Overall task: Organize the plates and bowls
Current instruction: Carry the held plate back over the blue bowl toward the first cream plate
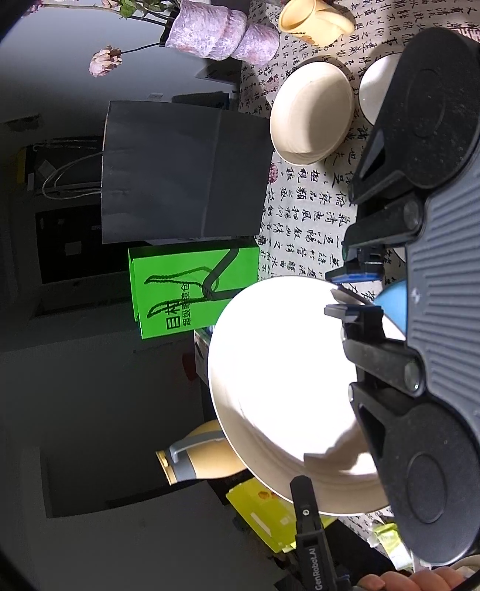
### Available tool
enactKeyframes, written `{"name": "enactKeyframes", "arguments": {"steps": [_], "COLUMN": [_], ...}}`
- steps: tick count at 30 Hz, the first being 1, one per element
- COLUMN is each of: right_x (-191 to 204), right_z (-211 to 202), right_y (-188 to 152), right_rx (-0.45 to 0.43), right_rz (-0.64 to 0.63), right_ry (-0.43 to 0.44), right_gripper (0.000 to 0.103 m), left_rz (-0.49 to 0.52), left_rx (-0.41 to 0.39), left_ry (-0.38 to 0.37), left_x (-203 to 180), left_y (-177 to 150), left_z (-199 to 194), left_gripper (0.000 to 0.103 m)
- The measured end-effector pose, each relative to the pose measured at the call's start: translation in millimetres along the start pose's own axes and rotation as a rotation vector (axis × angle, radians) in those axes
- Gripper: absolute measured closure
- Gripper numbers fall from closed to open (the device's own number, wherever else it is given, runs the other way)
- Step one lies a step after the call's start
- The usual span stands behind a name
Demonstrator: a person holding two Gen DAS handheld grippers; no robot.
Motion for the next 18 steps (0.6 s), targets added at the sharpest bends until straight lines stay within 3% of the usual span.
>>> {"name": "enactKeyframes", "arguments": {"steps": [18], "right_x": [13], "right_z": [-43], "right_y": [-46], "right_rx": [-0.019], "right_rz": [-0.01], "right_ry": [0.04], "right_gripper": [0.092], "left_rz": [0.017], "left_rx": [-0.043], "left_ry": [0.019], "left_x": [-11], "left_y": [-43], "left_z": [-54], "left_gripper": [0.093]}}
Point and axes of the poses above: each gripper's, at about its wrist camera, not at the fingertips, and z roughly the way its jaws point, x to its left, y to its top, the point moved 8 cm from there along z, roughly the way its jaws point, and after that the axes turned 12 degrees about x, right-handed, at the moved point
